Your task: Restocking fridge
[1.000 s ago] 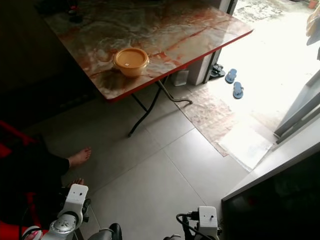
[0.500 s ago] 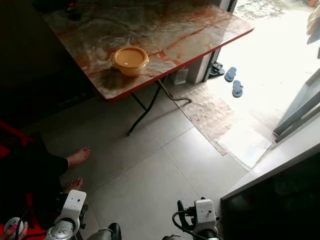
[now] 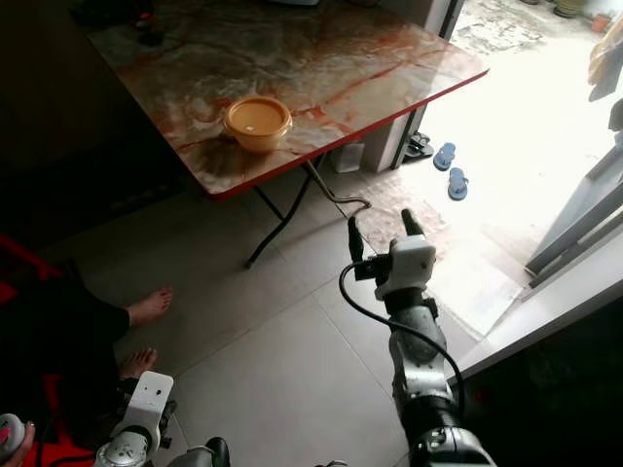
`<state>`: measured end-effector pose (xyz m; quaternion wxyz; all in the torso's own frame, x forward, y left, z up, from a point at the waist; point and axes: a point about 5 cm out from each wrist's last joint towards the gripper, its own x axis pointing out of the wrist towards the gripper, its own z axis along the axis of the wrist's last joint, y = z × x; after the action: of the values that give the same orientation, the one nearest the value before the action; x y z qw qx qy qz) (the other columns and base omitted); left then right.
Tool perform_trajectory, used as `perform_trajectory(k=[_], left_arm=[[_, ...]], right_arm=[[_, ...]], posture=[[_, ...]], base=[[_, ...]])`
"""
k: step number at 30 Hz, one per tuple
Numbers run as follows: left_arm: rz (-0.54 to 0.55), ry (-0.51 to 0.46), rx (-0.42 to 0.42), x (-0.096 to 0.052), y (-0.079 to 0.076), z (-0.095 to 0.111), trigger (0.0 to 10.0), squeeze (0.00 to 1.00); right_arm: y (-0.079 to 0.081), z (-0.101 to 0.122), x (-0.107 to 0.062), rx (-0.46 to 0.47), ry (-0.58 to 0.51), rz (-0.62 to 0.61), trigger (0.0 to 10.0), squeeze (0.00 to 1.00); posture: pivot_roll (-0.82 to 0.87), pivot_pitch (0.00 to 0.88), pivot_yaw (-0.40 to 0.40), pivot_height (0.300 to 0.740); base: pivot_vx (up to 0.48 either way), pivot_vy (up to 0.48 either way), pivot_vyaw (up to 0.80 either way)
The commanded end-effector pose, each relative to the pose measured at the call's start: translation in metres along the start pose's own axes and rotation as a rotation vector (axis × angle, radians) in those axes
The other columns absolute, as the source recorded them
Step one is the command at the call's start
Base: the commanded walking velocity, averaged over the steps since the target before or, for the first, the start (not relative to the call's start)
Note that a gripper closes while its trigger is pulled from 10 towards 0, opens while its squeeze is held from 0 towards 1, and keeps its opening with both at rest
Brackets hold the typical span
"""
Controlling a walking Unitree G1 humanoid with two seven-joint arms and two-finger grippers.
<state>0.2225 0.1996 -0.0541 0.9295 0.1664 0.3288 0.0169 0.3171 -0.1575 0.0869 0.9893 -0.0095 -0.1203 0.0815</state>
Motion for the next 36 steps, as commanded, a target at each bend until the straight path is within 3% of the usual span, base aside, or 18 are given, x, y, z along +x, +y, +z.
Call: perform_trajectory(k=[1, 6, 7, 10, 11, 13, 14, 16, 18, 22, 24, 28, 31, 32, 36], left_arm=[[0.002, 0.031, 0.01, -0.003, 0.001, -0.01, 10.0, 0.0], [0.007, 0.04, 0.006, -0.004, 0.004, -0.013, 10.0, 0.0], [0.005, 0.045, 0.002, -0.004, 0.004, -0.014, 10.0, 0.0], [0.001, 0.048, 0.003, -0.004, 0.003, -0.015, 10.0, 0.0], [-0.001, 0.05, 0.003, -0.005, 0.002, -0.015, 10.0, 0.0], [-0.004, 0.061, 0.005, -0.006, 0.002, -0.019, 10.0, 0.0], [-0.004, 0.061, 0.005, -0.006, 0.002, -0.019, 10.0, 0.0], [-0.001, 0.068, 0.003, -0.007, 0.002, -0.021, 10.0, 0.0], [0.0, 0.073, 0.003, -0.008, 0.002, -0.023, 10.0, 0.0], [0.003, 0.079, 0.001, -0.009, 0.004, -0.025, 10.0, 0.0], [0.003, 0.084, 0.003, -0.009, 0.004, -0.027, 10.0, 0.0], [0.007, 0.087, 0.002, -0.01, 0.004, -0.029, 10.0, 0.0], [0.008, 0.085, 0.003, -0.01, 0.005, -0.029, 10.0, 0.0], [0.009, 0.08, 0.007, -0.01, 0.005, -0.029, 10.0, 0.0], [0.009, 0.07, 0.011, -0.01, 0.005, -0.027, 10.0, 0.0]], right_arm=[[-0.002, -0.015, -0.012, 0.023, 0.08, -0.01, 10.0, 0.0], [-0.006, -0.028, -0.012, 0.025, 0.216, 0.0, 10.0, 0.0], [-0.01, -0.039, -0.018, 0.02, 0.304, -0.012, 10.0, 0.0], [-0.012, -0.047, -0.024, 0.033, 0.367, -0.025, 10.0, 0.0], [-0.015, -0.053, -0.029, 0.022, 0.421, -0.031, 10.0, 0.0], [-0.028, -0.078, -0.057, 0.037, 0.635, -0.103, 10.0, 0.0], [-0.028, -0.078, -0.057, 0.037, 0.635, -0.103, 10.0, 0.0], [-0.039, -0.089, -0.078, 0.035, 0.747, -0.16, 10.0, 0.0], [-0.049, -0.092, -0.088, 0.061, 0.793, -0.227, 10.0, 0.0], [-0.055, -0.093, -0.091, 0.05, 0.83, -0.234, 10.0, 0.0], [-0.053, -0.091, -0.087, 0.007, 0.811, -0.189, 10.0, 0.0], [-0.038, -0.065, -0.046, 0.068, 0.537, -0.111, 10.0, 0.0], [-0.033, -0.055, -0.034, 0.087, 0.45, -0.094, 10.0, 0.0], [-0.024, -0.031, -0.01, 0.117, 0.266, -0.084, 10.0, 0.0], [-0.022, -0.008, 0.005, 0.144, 0.119, -0.101, 10.0, 0.0]], posture=[[-0.06, 0.179, -0.059, 0.74], [-0.07, 0.183, -0.061, 0.74], [-0.07, 0.183, -0.061, 0.74], [-0.07, 0.183, -0.059, 0.74], [-0.07, 0.183, -0.059, 0.74], [-0.07, 0.183, -0.059, 0.74], [-0.07, 0.183, -0.059, 0.74], [-0.07, 0.182, -0.063, 0.74], [-0.06, 0.183, -0.064, 0.74], [-0.08, 0.186, -0.065, 0.74], [-0.07, 0.19, -0.066, 0.74], [-0.08, 0.191, -0.064, 0.74], [-0.08, 0.19, -0.062, 0.74], [-0.08, 0.191, -0.06, 0.74], [-0.07, 0.188, -0.057, 0.74]], base=[[0.0, 0.0, 0.0], [0.0, 0.0, 0.0], [0.0, 0.0, 0.0], [0.0, 0.0, 0.0], [0.0, 0.0, 0.0], [0.0, 0.0, 0.0], [0.0, 0.0, 0.0], [0.0, 0.0, 0.0], [0.0, 0.0, 0.0], [0.0, 0.0, 0.0], [0.0, 0.0, 0.0], [0.0, 0.0, 0.0], [0.0, 0.0, 0.0], [0.0, 0.0, 0.0], [0.0, 0.0, 0.0]])
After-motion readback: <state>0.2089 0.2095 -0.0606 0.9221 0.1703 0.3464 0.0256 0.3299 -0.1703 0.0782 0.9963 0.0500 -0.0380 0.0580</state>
